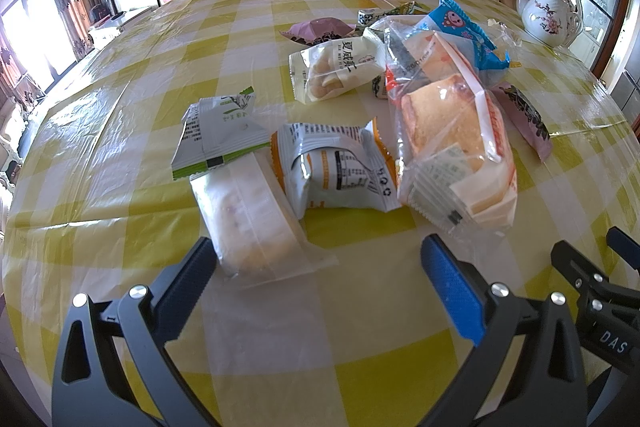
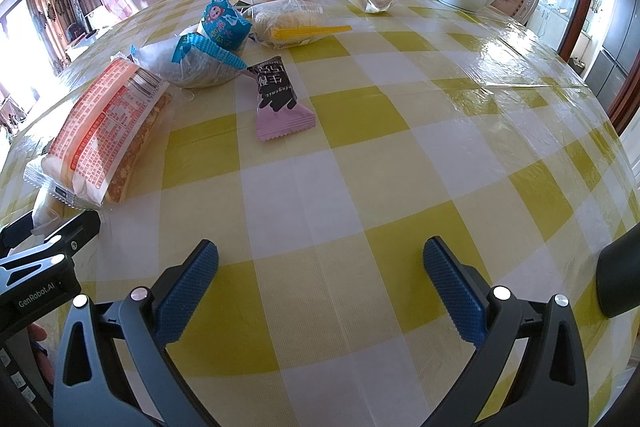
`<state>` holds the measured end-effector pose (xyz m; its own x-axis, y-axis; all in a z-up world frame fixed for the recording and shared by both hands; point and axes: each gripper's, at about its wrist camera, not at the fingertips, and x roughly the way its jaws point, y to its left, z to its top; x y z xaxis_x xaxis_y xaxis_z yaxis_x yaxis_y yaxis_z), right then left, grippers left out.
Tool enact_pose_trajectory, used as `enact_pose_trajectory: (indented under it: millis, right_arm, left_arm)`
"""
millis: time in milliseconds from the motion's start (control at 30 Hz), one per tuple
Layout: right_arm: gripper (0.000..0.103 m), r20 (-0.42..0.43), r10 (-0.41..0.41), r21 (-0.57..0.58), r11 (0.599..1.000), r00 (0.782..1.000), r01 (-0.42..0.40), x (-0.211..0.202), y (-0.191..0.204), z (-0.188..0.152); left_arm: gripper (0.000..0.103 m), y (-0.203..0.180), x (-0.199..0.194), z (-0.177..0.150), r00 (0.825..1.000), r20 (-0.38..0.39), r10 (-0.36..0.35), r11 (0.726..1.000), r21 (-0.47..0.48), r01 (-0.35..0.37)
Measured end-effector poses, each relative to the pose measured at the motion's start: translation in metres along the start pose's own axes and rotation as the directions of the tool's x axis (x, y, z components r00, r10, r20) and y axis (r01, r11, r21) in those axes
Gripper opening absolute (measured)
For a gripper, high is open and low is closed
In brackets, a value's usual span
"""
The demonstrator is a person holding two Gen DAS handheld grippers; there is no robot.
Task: Organize snacks
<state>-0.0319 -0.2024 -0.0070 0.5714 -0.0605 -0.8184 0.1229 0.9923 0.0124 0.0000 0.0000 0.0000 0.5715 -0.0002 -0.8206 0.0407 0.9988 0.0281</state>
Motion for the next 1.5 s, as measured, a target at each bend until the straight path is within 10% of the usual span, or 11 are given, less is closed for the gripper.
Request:
enact_pose_trajectory:
  millis: [700,933,1100,1300,1367,1500]
  right_arm:
    - [0.099,-0.023,0.079,-0.033,0.996,0.997,-0.08,-0.007,-0.005,0.003]
    - [0.099,0.064,0.127,-0.083,0.989,0.99,-0.122,-0.005,-0.007,0.05]
    - [0.096,0.029,0.105,-0.126,0.987,0.994,-0.101,0.031,0.007,0.085]
    - [0.073,-0.026,0.086,-0.17,0.981,0.996,-0.09,0.056,0.023,0.092]
    - [0.033,-0.019,0.1,-0.157,0.982,0.995,-0.102,0.052,0.019,0.091]
    - [0.023,0.027,0.095,-0.124,0.988,0.995,-0.091,0.031,-0.001,0.079]
  left_arm:
    - [0.102,0.007,-0.005,-0.001,0.997,-0.049,-0.059,0.997,0.052,0.061]
    - [0.102,0.054,-0.034,-0.02,0.989,0.068,-0.134,0.981,-0.132,0.142]
    - [0.102,0.056,-0.046,-0.023,0.984,0.118,-0.131,0.985,-0.1,0.143]
    - [0.102,0.014,-0.046,0.004,0.975,0.115,-0.193,0.981,0.028,0.191]
    - [0.102,-0.005,-0.04,0.015,0.976,0.1,-0.196,0.979,0.078,0.188]
    - [0.102,-0.039,-0.024,0.037,0.98,0.09,-0.178,0.975,0.148,0.164]
